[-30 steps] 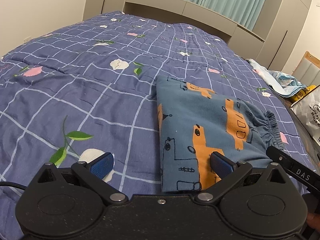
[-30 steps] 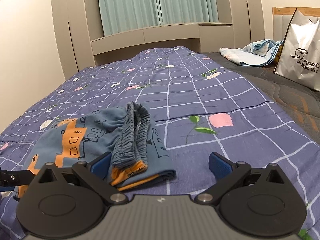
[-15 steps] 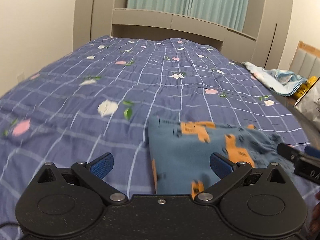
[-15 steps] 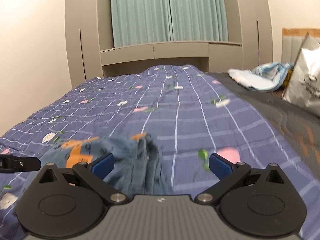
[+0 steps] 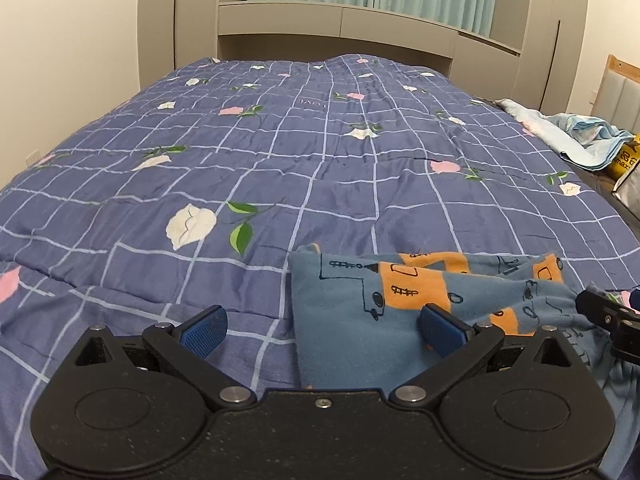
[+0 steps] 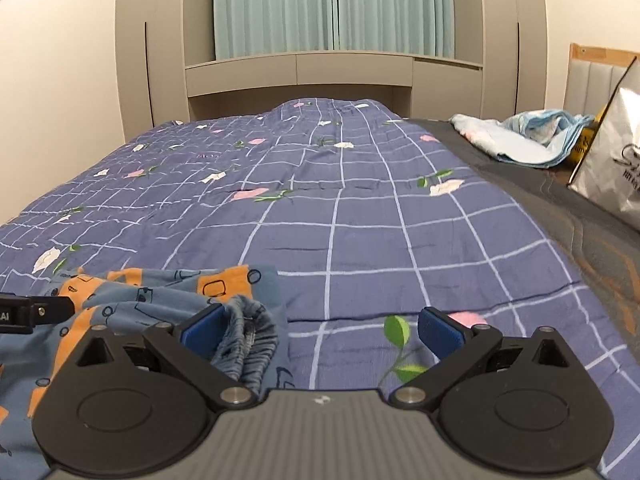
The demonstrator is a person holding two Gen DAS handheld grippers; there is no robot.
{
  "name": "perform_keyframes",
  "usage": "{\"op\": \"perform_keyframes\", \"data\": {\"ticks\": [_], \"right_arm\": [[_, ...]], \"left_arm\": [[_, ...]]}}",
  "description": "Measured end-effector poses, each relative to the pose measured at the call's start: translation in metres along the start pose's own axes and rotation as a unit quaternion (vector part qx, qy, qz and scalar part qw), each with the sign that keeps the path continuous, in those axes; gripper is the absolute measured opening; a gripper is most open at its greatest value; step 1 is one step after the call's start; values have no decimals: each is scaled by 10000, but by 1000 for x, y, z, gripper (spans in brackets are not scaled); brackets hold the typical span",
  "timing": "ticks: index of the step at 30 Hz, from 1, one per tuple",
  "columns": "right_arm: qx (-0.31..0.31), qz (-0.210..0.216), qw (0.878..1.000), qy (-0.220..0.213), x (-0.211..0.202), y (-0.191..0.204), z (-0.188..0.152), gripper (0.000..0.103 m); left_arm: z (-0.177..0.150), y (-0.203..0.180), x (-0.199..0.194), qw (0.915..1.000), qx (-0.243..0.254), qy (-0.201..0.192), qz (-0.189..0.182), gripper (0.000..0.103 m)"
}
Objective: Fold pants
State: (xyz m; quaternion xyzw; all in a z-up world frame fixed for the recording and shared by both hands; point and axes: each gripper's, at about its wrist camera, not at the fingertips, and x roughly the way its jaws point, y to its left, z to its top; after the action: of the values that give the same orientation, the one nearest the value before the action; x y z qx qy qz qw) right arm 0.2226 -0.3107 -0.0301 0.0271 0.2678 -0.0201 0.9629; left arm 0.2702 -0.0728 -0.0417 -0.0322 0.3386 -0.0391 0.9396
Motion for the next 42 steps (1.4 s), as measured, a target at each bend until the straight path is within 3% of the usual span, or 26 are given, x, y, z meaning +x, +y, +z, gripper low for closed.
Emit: {"op": "perform_keyframes", "data": {"ticks": [6,15,24,42], "right_arm": [[45,15,10000,-32,-4,-3,0,103],[14,176,9998,-98,-42,10,-14,103],[-3,-71,9999,-117,-72,9,-37,103],[238,-31,9996,-144,-85,1,-55,103]], "left_arm": [[-2,-3,-6,10000,-20,0,44,102],[-18,-5,-33,9998,-183,-35,38,102],[-51,-4,-61,9987,-505,-74,-65,102],[-64,0,-79,9976,-689,-53,-93,102]]}}
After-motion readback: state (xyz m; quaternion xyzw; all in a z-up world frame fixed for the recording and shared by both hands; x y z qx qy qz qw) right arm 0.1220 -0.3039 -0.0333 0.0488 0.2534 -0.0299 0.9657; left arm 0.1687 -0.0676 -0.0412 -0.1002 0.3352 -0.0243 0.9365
